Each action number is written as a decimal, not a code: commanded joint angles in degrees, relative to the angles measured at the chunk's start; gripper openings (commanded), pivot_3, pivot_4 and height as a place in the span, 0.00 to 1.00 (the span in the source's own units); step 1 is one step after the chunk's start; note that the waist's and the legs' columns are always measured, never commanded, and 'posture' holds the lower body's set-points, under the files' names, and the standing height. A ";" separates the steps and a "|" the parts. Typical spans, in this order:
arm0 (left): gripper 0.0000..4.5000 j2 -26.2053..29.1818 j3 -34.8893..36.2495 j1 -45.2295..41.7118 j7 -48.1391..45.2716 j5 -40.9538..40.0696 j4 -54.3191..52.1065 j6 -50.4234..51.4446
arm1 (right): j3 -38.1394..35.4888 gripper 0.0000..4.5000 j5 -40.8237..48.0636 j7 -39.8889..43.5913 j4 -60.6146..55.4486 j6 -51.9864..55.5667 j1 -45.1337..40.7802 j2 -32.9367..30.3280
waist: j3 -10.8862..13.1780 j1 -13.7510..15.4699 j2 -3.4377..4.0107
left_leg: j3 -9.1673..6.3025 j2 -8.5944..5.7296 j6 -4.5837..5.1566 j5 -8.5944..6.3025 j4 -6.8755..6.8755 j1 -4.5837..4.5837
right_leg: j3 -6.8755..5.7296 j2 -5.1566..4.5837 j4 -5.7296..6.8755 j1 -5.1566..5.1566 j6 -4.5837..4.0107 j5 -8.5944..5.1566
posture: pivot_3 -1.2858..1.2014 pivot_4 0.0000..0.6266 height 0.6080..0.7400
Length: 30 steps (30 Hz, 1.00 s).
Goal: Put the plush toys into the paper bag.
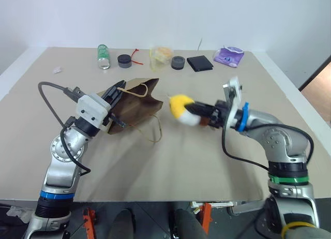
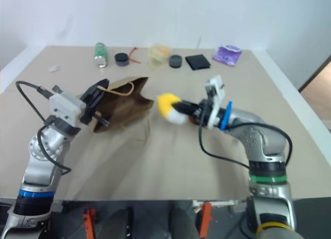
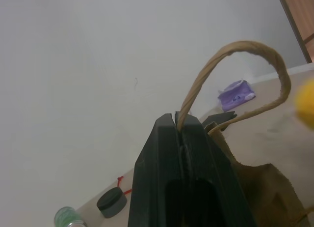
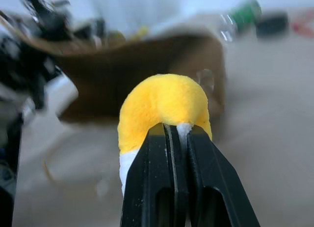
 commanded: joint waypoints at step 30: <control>0.00 -2.32 0.81 -1.43 1.94 -0.40 -1.15 1.03 | 8.74 0.99 -8.84 -0.83 1.67 -10.71 -2.52 7.33 | -0.01 0.21 -0.01 | 0.03 0.01 0.00 0.00 -0.11 -0.13 | 0.02 -0.01 0.00 -0.15 -0.03 -0.05 | 0.52 0.24 1.00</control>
